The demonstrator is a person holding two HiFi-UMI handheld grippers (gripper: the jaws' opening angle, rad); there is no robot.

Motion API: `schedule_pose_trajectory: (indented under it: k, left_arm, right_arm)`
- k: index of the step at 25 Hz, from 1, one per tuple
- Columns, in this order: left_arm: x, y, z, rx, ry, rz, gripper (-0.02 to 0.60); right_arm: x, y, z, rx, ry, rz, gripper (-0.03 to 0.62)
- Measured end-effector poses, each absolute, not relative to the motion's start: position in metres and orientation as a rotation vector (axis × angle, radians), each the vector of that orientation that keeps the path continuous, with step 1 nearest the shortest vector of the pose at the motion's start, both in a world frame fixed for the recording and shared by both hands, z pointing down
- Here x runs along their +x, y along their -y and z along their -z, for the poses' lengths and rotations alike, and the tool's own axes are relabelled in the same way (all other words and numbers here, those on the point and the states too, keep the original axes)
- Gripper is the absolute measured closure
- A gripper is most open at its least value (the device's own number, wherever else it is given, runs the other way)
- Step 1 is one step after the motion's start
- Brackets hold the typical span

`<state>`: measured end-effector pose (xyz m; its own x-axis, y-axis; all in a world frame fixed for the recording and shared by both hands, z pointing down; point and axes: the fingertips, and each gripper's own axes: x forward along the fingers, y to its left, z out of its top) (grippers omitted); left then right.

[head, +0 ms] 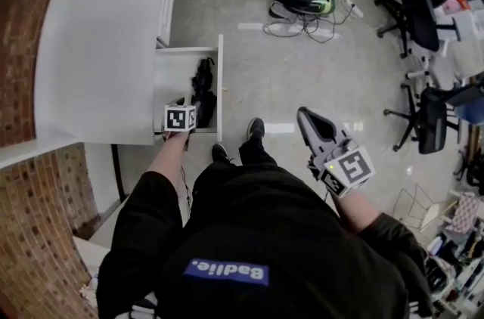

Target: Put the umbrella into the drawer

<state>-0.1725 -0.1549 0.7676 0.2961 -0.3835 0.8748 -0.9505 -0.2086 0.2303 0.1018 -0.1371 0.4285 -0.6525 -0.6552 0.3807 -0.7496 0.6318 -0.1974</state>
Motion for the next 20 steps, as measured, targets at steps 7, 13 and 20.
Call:
schedule_pose_trajectory:
  k: [7,13,20]
  left_arm:
    - [-0.172,0.154,-0.684,1.899,1.254,-0.767,0.385]
    - [-0.17,0.152,-0.619,1.967,1.335,-0.597,0.427]
    - [-0.151,0.143,-0.544,2.135,1.363,-0.476,0.479]
  right_arm:
    - [0.083,0.129,-0.411,1.138,2.652,-0.44,0.564]
    - [0.071,0.123,-0.403,1.136,2.7,-0.402,0.564]
    - [0.058,0.117,-0.398,1.125,2.73,-0.394,0.565]
